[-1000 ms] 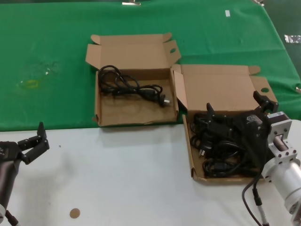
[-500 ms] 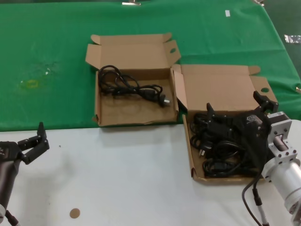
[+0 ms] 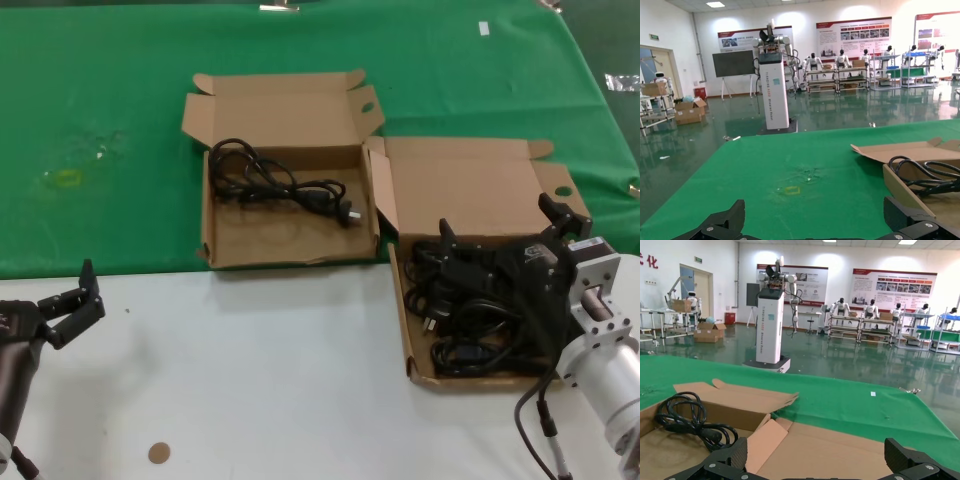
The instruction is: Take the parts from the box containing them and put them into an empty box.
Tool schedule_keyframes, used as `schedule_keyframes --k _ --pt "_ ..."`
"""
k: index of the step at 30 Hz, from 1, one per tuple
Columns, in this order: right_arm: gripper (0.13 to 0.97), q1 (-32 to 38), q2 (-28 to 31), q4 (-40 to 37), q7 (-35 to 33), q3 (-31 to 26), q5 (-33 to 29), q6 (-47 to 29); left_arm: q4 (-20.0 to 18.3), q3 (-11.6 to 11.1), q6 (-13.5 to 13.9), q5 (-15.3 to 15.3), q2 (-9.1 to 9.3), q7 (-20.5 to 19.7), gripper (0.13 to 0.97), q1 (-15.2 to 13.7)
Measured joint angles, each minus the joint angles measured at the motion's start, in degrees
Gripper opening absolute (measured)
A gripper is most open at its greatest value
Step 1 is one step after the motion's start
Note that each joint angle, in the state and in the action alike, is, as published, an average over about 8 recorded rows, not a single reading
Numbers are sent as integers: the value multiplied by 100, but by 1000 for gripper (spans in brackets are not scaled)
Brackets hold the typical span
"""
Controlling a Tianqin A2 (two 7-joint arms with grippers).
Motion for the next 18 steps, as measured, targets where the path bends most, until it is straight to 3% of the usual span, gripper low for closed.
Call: schedule_keyframes --k 18 --pt "966 0 0 0 0 0 0 0 0 0 0 0 0 0 966 0"
